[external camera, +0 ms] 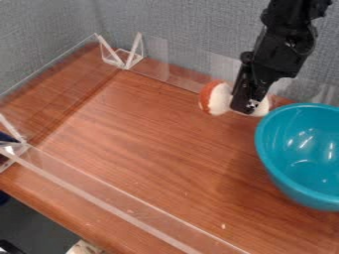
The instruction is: Put the mushroom in the blue bowl
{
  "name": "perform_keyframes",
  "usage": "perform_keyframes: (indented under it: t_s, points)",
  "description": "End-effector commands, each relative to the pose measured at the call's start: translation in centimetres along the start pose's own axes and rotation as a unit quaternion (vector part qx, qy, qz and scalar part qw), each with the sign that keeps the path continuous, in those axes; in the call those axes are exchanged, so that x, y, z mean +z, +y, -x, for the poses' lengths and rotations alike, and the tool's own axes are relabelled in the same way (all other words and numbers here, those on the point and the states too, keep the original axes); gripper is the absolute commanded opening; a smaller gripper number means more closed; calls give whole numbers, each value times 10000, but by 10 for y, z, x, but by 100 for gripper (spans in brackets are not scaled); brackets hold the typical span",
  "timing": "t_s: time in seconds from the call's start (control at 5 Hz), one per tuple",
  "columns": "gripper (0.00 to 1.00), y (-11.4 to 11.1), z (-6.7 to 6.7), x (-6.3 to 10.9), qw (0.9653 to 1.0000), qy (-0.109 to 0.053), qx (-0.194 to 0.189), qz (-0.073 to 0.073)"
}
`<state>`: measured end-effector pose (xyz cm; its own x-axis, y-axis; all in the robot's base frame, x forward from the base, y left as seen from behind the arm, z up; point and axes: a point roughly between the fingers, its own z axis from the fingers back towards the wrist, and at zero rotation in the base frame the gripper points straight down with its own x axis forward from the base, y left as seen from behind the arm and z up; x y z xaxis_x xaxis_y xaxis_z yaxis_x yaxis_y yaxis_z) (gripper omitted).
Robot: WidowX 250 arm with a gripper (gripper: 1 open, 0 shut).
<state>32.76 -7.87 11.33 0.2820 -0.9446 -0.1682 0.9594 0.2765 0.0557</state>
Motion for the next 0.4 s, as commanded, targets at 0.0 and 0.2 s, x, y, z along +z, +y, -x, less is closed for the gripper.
perform_keyframes:
  t_s: [0.0,0.2]
  points:
    - [0,7,-3,23,9990,-233,-34,-369]
    - [0,9,-2,23,9988,-253,-94,-416]
